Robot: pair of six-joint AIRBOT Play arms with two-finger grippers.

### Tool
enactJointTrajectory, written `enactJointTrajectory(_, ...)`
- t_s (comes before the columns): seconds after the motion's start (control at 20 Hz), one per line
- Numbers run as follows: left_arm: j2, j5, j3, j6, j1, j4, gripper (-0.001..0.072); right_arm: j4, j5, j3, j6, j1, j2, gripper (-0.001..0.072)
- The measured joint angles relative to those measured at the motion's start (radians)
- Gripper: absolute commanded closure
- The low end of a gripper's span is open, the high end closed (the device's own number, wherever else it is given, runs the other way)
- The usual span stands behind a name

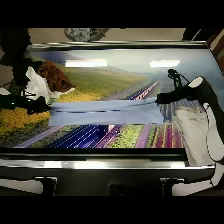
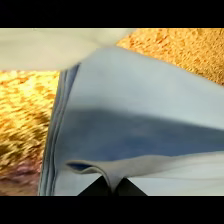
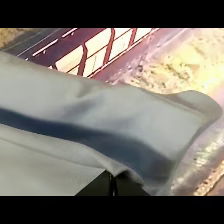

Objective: Fold the shirts.

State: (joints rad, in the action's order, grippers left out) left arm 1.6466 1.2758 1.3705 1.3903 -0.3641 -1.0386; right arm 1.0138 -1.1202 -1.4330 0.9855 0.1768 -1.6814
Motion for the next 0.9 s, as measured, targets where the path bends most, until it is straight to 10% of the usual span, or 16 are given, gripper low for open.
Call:
enactJointTrajectory(0.15,0.090,-0.001,0.060,0.009,0.020,0.001,0.0643,-0.014,0.016,-0.026,0.010,0.000,-0.063,0.0667)
enactJointTrajectory(0.2,0.110,-0.004,0.070,0.010,0.025,0.001,0.0429,-0.016,0.020,-0.031,0.010,0.000,-0.075,0.0653)
enactJointTrajectory(0.25,0.124,-0.005,0.077,0.016,0.029,0.001,0.0164,-0.020,0.024,-0.035,0.010,0.000,-0.082,0.0528)
enactJointTrajectory(0.3,0.133,-0.003,0.087,0.021,0.031,0.003,0.0118,-0.021,0.024,-0.039,0.006,0.000,-0.084,0.0282)
enactJointTrajectory(0.35,0.138,0.008,0.099,0.025,0.032,0.003,0.0118,-0.021,0.016,-0.047,-0.005,0.001,-0.084,0.0035)
enactJointTrajectory(0.4,0.139,0.025,0.113,0.025,0.031,0.004,0.0118,-0.021,-0.005,-0.057,-0.026,0.005,-0.076,0.0006)
enactJointTrajectory(0.9,-0.108,0.076,0.179,0.031,0.031,0.007,0.0119,-0.014,-0.241,-0.089,-0.097,0.125,-0.114,-0.0002)
